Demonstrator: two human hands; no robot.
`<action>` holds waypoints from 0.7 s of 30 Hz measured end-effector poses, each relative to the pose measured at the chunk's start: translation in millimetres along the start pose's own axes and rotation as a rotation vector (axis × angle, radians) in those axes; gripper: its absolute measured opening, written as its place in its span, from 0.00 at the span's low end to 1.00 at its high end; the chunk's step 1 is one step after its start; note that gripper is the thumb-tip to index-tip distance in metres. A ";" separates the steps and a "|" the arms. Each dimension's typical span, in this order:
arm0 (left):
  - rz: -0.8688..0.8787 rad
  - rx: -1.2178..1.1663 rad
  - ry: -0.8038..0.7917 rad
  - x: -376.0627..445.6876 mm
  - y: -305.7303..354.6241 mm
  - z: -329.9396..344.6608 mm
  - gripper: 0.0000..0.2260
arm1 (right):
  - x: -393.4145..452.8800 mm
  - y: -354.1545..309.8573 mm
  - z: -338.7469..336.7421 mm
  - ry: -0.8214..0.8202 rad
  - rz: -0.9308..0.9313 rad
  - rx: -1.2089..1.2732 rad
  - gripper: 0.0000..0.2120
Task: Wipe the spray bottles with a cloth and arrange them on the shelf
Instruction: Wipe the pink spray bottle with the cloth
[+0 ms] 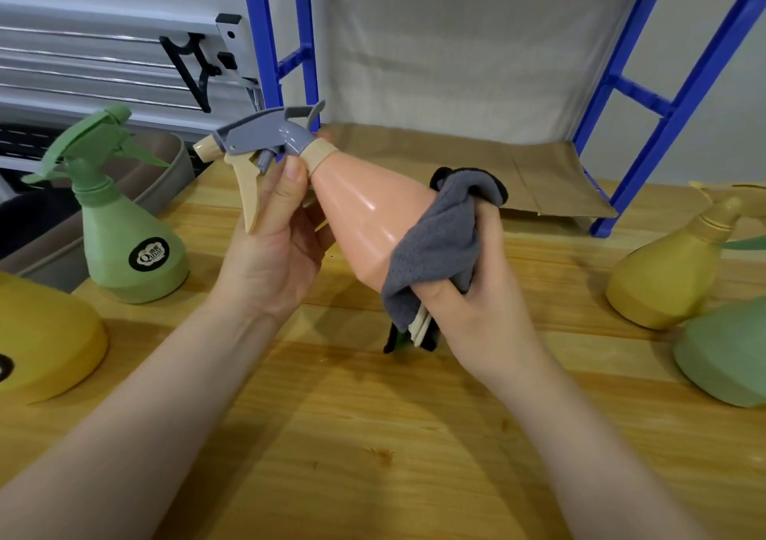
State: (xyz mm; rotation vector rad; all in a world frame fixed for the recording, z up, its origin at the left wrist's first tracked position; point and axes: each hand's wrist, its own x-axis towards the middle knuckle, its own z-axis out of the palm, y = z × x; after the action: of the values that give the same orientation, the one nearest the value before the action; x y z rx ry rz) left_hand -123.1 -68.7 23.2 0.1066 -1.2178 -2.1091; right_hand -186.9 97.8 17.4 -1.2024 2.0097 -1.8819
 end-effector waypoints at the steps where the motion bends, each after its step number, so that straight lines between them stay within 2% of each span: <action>1: 0.002 0.004 -0.003 -0.3 -2.2 -0.9 0.15 | 0.1 1.3 0.3 -0.001 0.031 0.064 0.30; 3: -0.002 0.002 -0.008 -0.4 -5.3 -0.4 0.13 | 0.7 3.8 0.1 0.002 0.095 0.171 0.29; 6: -0.024 -0.024 0.015 -0.8 -8.7 1.1 0.12 | 2.8 6.1 2.1 0.043 0.090 0.195 0.29; 11: -0.089 -0.063 0.100 -4.1 -14.9 8.6 0.29 | -0.6 11.0 10.4 0.154 0.043 0.054 0.29; 14: -0.229 -0.138 0.139 -4.6 -13.8 9.3 0.34 | -4.5 11.5 12.4 0.155 -0.008 -0.100 0.31; 16: -0.283 -0.216 0.173 -3.3 -12.9 7.8 0.29 | -5.8 15.4 14.7 0.128 -0.031 -0.179 0.33; 19: -0.267 -0.230 0.192 -3.1 -13.8 10.1 0.15 | -6.9 21.7 17.6 0.073 -0.023 -0.261 0.34; 21: -0.233 -0.213 0.166 -2.7 -13.2 10.8 0.13 | -7.3 22.3 16.8 0.045 -0.015 -0.292 0.34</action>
State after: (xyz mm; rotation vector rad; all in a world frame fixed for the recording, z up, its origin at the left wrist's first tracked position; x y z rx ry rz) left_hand -132.1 -54.9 18.1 0.3347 -0.9139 -2.3640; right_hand -182.0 87.0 -8.8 -1.2509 2.3701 -1.6767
